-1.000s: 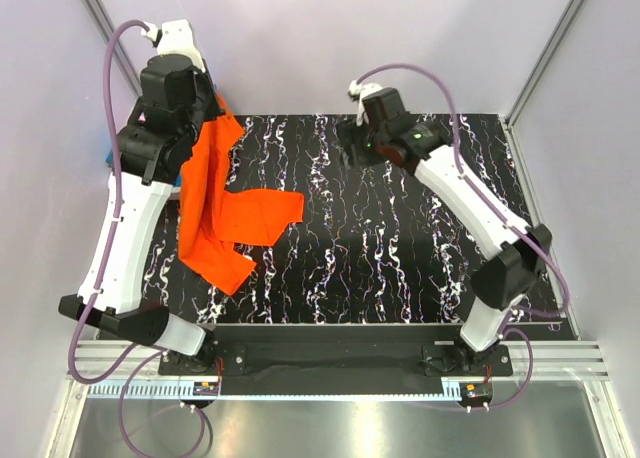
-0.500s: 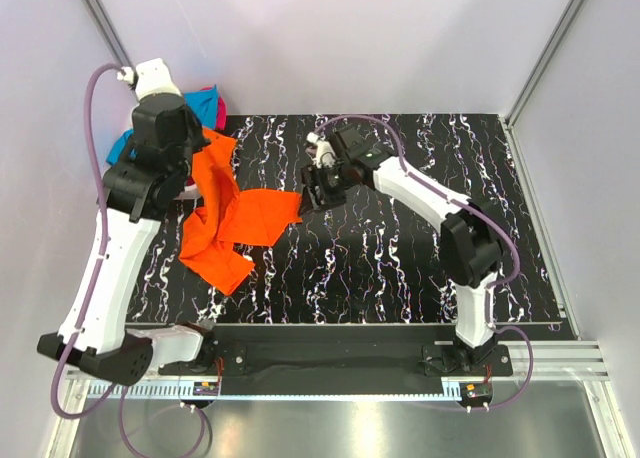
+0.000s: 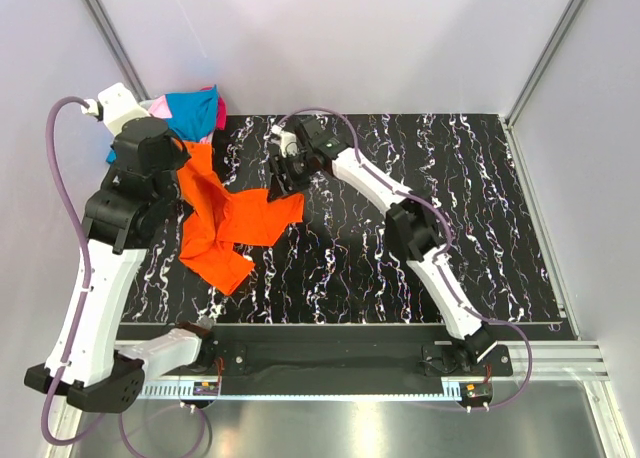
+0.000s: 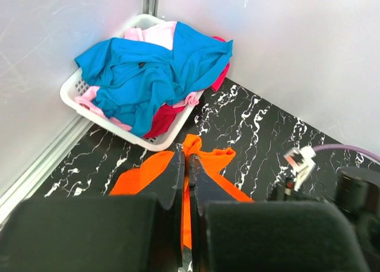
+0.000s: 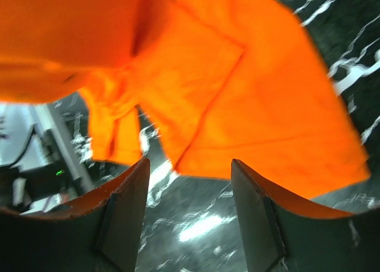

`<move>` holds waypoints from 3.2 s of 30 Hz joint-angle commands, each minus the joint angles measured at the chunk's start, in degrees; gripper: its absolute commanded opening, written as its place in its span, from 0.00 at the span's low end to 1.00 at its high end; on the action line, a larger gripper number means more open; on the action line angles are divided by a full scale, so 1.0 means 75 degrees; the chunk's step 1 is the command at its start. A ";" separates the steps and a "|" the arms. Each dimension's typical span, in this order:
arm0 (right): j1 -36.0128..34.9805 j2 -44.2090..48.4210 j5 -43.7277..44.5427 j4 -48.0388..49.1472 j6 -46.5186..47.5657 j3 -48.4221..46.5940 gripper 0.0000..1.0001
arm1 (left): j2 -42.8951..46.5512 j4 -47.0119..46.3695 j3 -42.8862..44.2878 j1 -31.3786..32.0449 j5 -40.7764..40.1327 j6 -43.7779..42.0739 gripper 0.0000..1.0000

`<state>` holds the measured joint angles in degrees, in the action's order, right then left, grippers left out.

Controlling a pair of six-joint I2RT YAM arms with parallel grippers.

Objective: Fold and stack the t-shirts
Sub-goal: Flatten the tshirt out

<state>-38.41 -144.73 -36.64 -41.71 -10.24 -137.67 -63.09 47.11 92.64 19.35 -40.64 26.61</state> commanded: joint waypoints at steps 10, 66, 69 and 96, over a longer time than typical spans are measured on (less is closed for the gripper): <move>-0.0023 -0.1351 0.0000 0.0568 -0.0029 -0.1286 0.63 | 0.0583 0.0374 -0.0528 -0.0014 0.0321 0.0588 0.00; -0.0655 -0.2430 -0.1161 0.4120 -0.1611 -0.1450 0.50 | 0.1053 0.1453 -0.0575 -0.0014 0.0392 0.0940 0.00; -0.0644 -0.2511 -0.1313 0.4144 -0.1658 -0.1391 0.50 | 0.1064 0.1441 -0.0610 -0.0014 0.0392 0.0929 0.00; -0.0667 -0.3098 -0.0786 0.4156 -0.2279 -0.1602 0.00 | 0.1357 0.1464 -0.0657 -0.0014 0.0685 0.0835 0.00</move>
<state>-42.72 -167.04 -43.64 -10.90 -26.83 -147.96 -53.91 59.92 87.92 19.35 -36.05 34.00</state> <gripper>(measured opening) 0.026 0.024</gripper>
